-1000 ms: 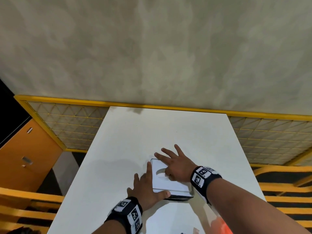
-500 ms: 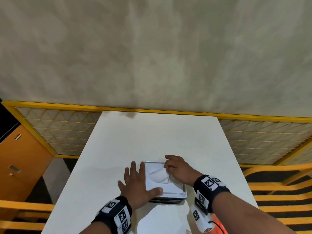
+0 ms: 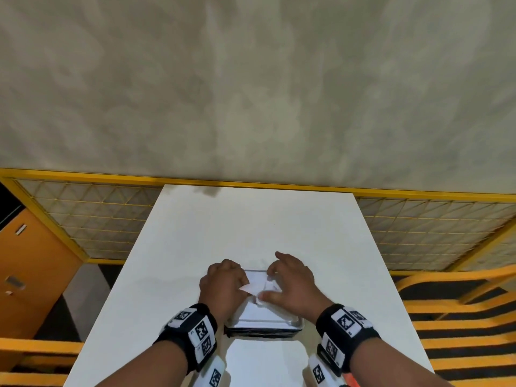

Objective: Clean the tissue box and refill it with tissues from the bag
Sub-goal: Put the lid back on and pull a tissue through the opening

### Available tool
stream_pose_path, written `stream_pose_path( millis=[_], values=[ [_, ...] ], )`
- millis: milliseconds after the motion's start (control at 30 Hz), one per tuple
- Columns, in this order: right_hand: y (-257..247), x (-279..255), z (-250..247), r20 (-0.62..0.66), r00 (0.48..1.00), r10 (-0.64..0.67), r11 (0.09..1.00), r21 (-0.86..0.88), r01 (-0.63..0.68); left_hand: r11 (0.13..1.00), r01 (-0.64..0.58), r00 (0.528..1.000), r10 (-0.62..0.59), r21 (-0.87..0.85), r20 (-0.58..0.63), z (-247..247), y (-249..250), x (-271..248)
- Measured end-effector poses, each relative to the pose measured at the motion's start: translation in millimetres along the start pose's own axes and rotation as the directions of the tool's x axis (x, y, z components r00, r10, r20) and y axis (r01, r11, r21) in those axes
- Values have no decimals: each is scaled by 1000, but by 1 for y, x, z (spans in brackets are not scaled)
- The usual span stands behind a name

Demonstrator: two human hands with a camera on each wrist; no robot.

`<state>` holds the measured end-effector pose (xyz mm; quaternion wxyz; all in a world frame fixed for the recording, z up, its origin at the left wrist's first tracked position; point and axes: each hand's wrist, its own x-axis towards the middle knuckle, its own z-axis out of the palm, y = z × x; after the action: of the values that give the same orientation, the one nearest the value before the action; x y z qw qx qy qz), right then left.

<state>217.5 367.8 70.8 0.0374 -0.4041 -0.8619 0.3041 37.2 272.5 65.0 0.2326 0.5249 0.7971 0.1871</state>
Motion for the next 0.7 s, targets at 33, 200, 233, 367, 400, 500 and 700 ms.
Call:
stream_pose_path(
  millis=[33,200,233,367,400,500,700],
  values=[
    [2,-5,4,15,1000,6,996,-92,-5,1000,1,1000,-1,-19,23,-3,-1,2],
    [21,-9,8,-65,994,87,985,-144,-95,994,4,989,12,-111,145,-12,-3,12],
    [23,-10,6,-101,991,92,988,-113,-103,994,-8,985,27,-112,170,-13,-4,13],
    [14,-11,6,-237,971,45,996,-62,-61,999,-41,988,38,13,152,-11,-2,13],
    [9,-12,8,-240,971,19,997,-74,-38,999,-38,991,33,37,127,-9,0,12],
    [-4,-11,20,-173,985,26,976,-210,-62,993,-21,997,12,112,78,-1,7,9],
    [-6,-8,36,-219,968,119,971,-180,-160,990,-91,996,88,106,29,3,0,5]
  ],
)
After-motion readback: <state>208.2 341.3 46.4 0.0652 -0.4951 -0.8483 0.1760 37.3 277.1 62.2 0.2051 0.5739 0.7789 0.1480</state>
